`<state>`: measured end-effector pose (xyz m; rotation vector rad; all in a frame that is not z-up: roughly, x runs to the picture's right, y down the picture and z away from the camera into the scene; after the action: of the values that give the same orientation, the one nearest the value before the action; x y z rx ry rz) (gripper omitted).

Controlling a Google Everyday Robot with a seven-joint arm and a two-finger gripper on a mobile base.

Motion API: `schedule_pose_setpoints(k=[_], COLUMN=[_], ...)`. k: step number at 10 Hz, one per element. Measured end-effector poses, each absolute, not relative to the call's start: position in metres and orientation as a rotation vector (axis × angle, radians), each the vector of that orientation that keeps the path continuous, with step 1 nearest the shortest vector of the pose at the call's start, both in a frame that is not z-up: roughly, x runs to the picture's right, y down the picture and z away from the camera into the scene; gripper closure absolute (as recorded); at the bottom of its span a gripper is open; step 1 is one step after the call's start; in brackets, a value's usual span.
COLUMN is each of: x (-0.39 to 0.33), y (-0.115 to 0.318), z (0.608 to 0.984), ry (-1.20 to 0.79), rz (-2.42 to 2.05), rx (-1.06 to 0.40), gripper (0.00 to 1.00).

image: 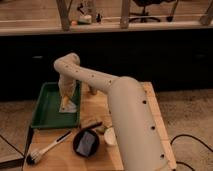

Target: Place banana in tray

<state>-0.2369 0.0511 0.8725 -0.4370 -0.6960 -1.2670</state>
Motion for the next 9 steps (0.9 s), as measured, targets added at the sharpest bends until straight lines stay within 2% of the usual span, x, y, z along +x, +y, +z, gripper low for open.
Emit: schedule_pose_setpoints(k=[7, 8, 9], x=[-0.261, -0.264, -0.264], y=[0.079, 0.081, 0.083], z=[0.869, 0.869, 0.872], ry=[-0.765, -0.774, -0.782], rz=[-1.308, -1.308, -1.304], rx=[-0.506, -0.511, -0.521], gripper=[1.00, 0.99, 0.92])
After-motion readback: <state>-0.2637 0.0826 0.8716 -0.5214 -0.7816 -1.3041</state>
